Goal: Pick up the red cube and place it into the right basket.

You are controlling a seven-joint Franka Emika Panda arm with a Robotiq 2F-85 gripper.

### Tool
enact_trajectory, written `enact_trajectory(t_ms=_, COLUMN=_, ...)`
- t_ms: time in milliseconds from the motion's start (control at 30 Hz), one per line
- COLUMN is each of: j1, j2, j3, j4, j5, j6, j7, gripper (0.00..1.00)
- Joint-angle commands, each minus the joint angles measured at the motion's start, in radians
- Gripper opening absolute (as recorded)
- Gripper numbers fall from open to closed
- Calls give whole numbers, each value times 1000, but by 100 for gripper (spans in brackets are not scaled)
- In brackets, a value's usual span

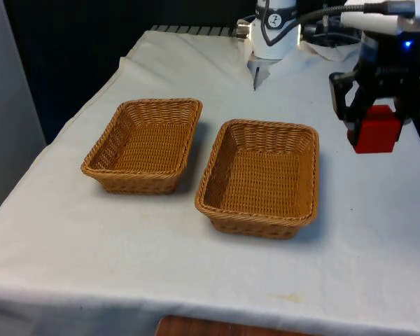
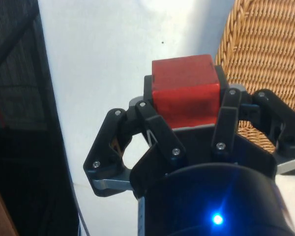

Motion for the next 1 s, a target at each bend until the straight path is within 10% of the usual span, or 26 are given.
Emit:
enact_trajectory(t_ms=0, j1=12, j2=-26, j3=-5, j4=-32, j5=-4, j6=11, j7=1, gripper=3)
enact_trajectory(t_ms=333, j1=-2, j2=-3, j3=-13, j4=-1, j5=0, j6=-3, j7=-7, gripper=3)
enact_trajectory(t_ms=967, j1=18, j2=-27, j3=-19, j4=-33, j5=-10, j6=-16, j7=-8, gripper=3)
